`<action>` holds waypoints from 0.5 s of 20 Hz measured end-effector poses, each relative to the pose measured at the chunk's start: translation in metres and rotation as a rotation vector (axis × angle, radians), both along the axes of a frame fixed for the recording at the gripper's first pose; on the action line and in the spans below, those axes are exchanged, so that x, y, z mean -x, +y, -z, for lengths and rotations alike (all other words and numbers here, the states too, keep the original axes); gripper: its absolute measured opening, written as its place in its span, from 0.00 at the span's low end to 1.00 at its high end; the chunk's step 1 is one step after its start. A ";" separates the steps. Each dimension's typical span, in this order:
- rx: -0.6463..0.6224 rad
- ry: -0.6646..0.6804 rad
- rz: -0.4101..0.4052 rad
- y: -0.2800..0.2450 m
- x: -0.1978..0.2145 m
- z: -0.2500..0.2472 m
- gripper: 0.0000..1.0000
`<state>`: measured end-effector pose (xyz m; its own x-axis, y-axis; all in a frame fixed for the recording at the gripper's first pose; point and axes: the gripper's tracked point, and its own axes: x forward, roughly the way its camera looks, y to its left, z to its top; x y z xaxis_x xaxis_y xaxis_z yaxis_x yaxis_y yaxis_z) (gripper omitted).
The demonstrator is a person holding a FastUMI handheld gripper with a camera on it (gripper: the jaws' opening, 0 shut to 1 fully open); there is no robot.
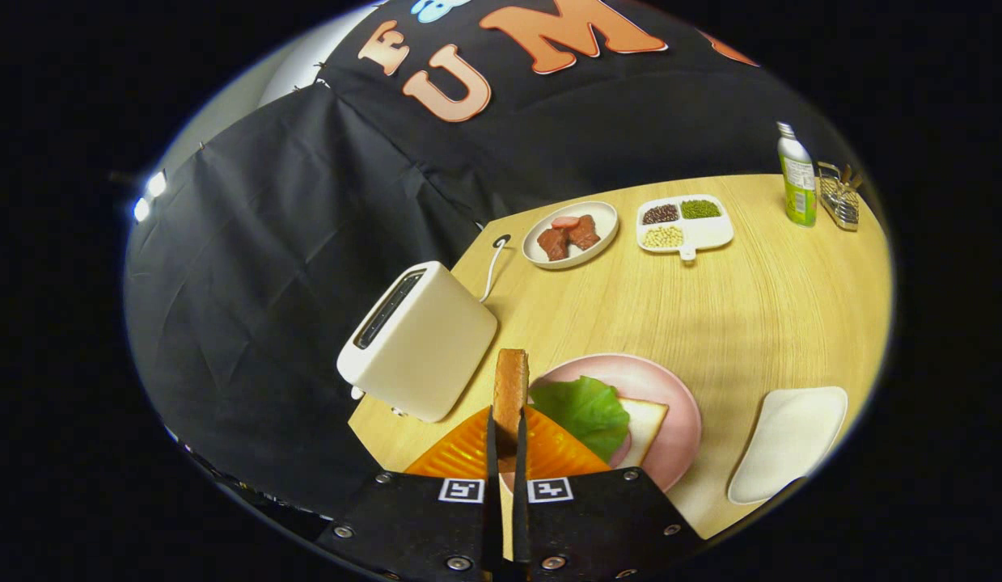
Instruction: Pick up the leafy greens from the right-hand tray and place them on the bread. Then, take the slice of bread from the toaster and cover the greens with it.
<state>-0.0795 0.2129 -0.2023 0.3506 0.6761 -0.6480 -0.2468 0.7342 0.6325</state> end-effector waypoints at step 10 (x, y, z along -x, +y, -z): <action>0.061 0.031 0.058 -0.031 0.011 0.043 0.11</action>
